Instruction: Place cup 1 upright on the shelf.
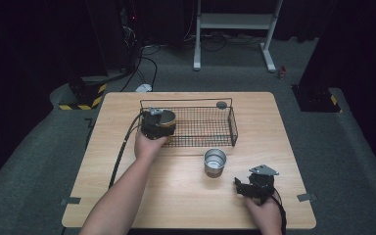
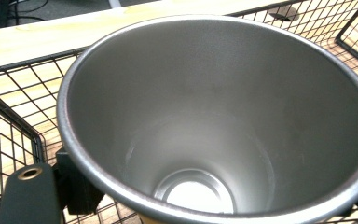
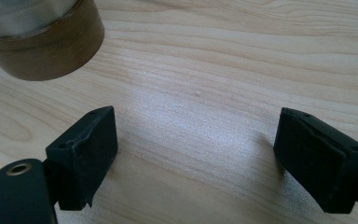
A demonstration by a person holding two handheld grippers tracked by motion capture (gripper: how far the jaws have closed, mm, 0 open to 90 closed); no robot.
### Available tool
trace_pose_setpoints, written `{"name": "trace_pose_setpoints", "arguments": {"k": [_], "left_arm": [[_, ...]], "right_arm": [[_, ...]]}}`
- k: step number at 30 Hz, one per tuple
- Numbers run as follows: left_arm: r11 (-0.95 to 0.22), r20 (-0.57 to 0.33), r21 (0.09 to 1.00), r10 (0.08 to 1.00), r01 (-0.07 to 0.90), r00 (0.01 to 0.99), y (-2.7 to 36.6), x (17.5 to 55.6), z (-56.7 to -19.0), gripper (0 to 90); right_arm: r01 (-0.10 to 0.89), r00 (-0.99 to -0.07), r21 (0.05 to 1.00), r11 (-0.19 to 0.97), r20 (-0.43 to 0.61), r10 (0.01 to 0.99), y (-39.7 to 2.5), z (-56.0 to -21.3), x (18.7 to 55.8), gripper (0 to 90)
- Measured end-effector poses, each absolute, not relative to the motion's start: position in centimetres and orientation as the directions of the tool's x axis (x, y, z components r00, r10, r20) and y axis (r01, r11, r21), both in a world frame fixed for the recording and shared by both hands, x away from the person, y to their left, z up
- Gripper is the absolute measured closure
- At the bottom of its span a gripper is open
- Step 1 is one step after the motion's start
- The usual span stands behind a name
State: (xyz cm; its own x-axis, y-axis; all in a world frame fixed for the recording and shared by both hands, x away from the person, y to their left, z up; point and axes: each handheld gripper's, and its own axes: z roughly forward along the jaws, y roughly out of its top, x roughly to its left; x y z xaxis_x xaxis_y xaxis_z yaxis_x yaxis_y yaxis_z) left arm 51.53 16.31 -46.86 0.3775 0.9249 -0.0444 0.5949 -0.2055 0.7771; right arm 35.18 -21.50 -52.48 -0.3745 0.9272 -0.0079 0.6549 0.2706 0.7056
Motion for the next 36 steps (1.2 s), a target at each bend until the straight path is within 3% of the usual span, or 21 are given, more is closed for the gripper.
{"name": "trace_pose_setpoints", "arguments": {"k": [30,36], "left_arm": [[-0.235,-0.019,0.769,0.922,0.595,0.387,16.29,51.43,-47.09,15.2],[-0.231,-0.009,0.778,0.926,0.584,0.378,16.32,51.35,-46.75,10.4]], "right_arm": [[0.654,-0.375,0.706,0.272,-0.01,0.927,-21.49,-52.48,35.17,13.6],[0.654,-0.375,0.706,0.272,-0.01,0.927,-21.49,-52.48,35.17,13.6]]}}
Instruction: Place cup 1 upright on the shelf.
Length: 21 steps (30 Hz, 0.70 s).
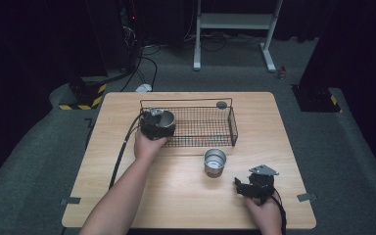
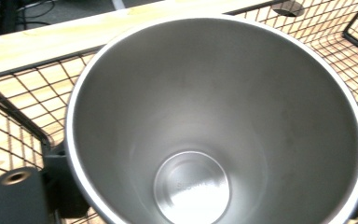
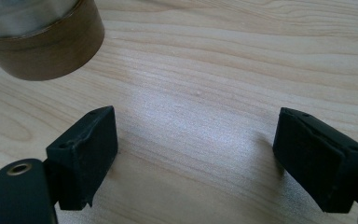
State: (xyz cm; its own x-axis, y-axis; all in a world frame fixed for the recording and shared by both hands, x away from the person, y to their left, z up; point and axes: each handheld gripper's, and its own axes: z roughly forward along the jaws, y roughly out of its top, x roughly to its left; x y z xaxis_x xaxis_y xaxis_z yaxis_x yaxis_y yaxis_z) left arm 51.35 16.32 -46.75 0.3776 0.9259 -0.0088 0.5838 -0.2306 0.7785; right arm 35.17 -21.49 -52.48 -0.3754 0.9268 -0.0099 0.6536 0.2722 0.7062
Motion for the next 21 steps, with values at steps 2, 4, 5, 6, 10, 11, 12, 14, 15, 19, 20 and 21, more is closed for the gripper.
{"name": "trace_pose_setpoints", "arguments": {"k": [2,4,5,6,10,11,12,14,15,19,20,21], "left_arm": [[-0.227,-0.015,0.777,0.926,0.587,0.378,16.4,51.4,-46.7,6.5],[-0.218,-0.028,0.779,0.925,0.588,0.38,16.4,51.3,-46.7,5.6],[-0.223,-0.023,0.779,0.923,0.585,0.383,16.4,51.3,-46.7,3.8],[-0.231,-0.018,0.78,0.921,0.581,0.39,16.4,51.3,-46.6,2.4],[-0.239,-0.015,0.782,0.916,0.575,0.401,16.5,51.1,-46.5,0.5],[-0.234,-0.018,0.785,0.917,0.573,0.399,16.6,51.0,-46.4,0.5],[-0.237,-0.016,0.785,0.916,0.572,0.401,16.7,50.9,-46.3,0.5],[-0.229,-0.018,0.79,0.919,0.569,0.394,16.8,50.7,-46.2,0.5],[-0.229,-0.018,0.79,0.919,0.569,0.394,16.8,50.7,-46.2,0.2],[-0.24,-0.007,0.787,0.917,0.568,0.398,17.2,50.3,-45.9,0.2],[-0.239,-0.011,0.786,0.916,0.569,0.4,17.3,50.2,-45.9,0.0],[-0.231,-0.016,0.791,0.918,0.567,0.397,17.5,50.1,-45.8,0.0]], "right_arm": [[0.653,-0.375,0.706,0.272,-0.01,0.927,-21.5,-52.5,35.2,13.6],[0.653,-0.375,0.706,0.272,-0.01,0.927,-21.5,-52.5,35.2,13.6],[0.653,-0.375,0.706,0.272,-0.01,0.927,-21.5,-52.5,35.2,13.7],[0.653,-0.375,0.706,0.272,-0.01,0.927,-21.5,-52.5,35.2,13.6],[0.653,-0.375,0.706,0.272,-0.01,0.927,-21.5,-52.5,35.2,13.6],[0.653,-0.375,0.706,0.272,-0.01,0.927,-21.5,-52.5,35.2,13.6],[0.653,-0.375,0.706,0.272,-0.01,0.927,-21.5,-52.5,35.2,13.6],[0.654,-0.375,0.706,0.272,-0.01,0.927,-21.5,-52.5,35.2,13.7],[0.654,-0.375,0.706,0.272,-0.01,0.927,-21.5,-52.5,35.2,13.7],[0.654,-0.375,0.706,0.272,-0.01,0.927,-21.5,-52.5,35.2,13.6],[0.654,-0.375,0.706,0.272,-0.01,0.927,-21.5,-52.5,35.2,13.6],[0.654,-0.375,0.706,0.272,-0.01,0.927,-21.5,-52.5,35.2,13.6]]}}
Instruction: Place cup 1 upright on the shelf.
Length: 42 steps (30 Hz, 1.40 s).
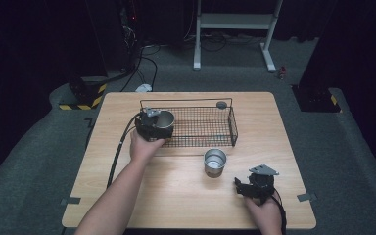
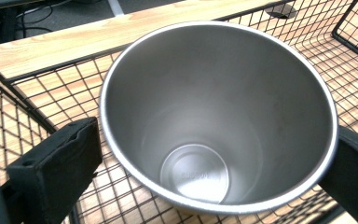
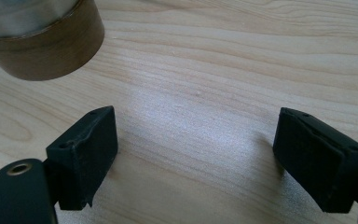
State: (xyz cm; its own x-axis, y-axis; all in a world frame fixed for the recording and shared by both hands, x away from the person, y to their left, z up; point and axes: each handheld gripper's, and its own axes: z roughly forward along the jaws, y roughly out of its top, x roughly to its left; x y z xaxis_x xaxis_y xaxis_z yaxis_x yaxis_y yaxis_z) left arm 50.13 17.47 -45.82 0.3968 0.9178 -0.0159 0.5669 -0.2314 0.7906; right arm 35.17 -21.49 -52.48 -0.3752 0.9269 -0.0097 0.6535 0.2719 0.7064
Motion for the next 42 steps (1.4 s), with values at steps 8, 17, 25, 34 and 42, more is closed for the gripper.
{"name": "trace_pose_setpoints", "arguments": {"k": [8,17,25,34,42], "left_arm": [[-0.235,-0.031,0.789,0.907,0.568,0.419,18.1,49.4,-45.7,0.0],[-0.216,-0.044,0.809,0.906,0.547,0.422,19.1,48.0,-45.4,0.0],[-0.206,-0.053,0.825,0.899,0.526,0.434,19.7,46.6,-45.2,0.1],[-0.211,-0.051,0.836,0.889,0.507,0.455,20.2,44.9,-45.3,0.5],[-0.218,-0.047,0.841,0.883,0.495,0.468,20.8,42.9,-45.8,0.5]], "right_arm": [[0.654,-0.375,0.706,0.272,-0.01,0.927,-21.5,-52.5,35.2,13.6],[0.653,-0.375,0.706,0.272,-0.01,0.927,-21.5,-52.5,35.2,13.6],[0.653,-0.375,0.706,0.272,-0.01,0.927,-21.5,-52.5,35.2,13.6],[0.653,-0.375,0.706,0.272,-0.01,0.927,-21.5,-52.5,35.2,13.6],[0.654,-0.375,0.706,0.272,-0.01,0.927,-21.5,-52.5,35.2,13.6]]}}
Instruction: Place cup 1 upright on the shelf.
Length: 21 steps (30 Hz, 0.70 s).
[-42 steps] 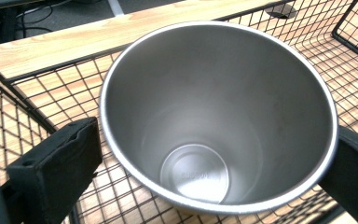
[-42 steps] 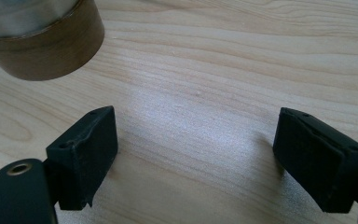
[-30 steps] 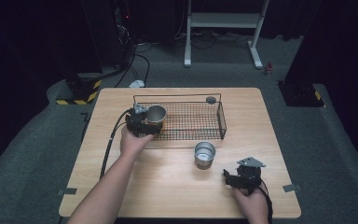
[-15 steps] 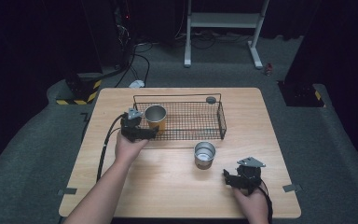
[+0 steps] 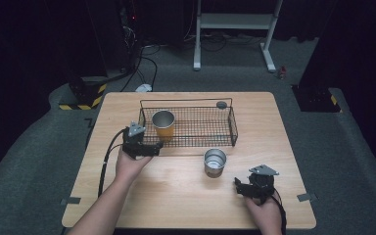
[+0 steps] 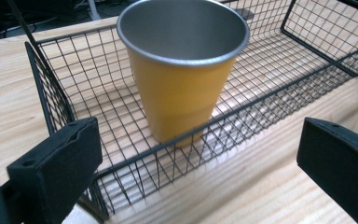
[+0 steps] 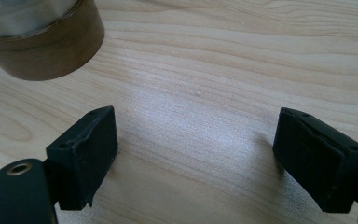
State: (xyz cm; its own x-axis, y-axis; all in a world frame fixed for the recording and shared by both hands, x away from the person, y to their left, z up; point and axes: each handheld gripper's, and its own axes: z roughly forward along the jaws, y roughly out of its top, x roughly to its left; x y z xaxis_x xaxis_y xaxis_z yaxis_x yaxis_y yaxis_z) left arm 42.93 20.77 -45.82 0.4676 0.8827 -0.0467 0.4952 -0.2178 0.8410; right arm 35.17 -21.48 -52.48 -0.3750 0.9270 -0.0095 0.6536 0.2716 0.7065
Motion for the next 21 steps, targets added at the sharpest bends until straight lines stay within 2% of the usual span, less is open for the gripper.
{"name": "trace_pose_setpoints", "arguments": {"k": [21], "left_arm": [[-0.248,-0.05,0.81,0.874,0.532,0.483,22.6,39.7,-47.7,0.5]], "right_arm": [[0.653,-0.375,0.706,0.272,-0.01,0.927,-21.5,-52.5,35.2,13.6]]}}
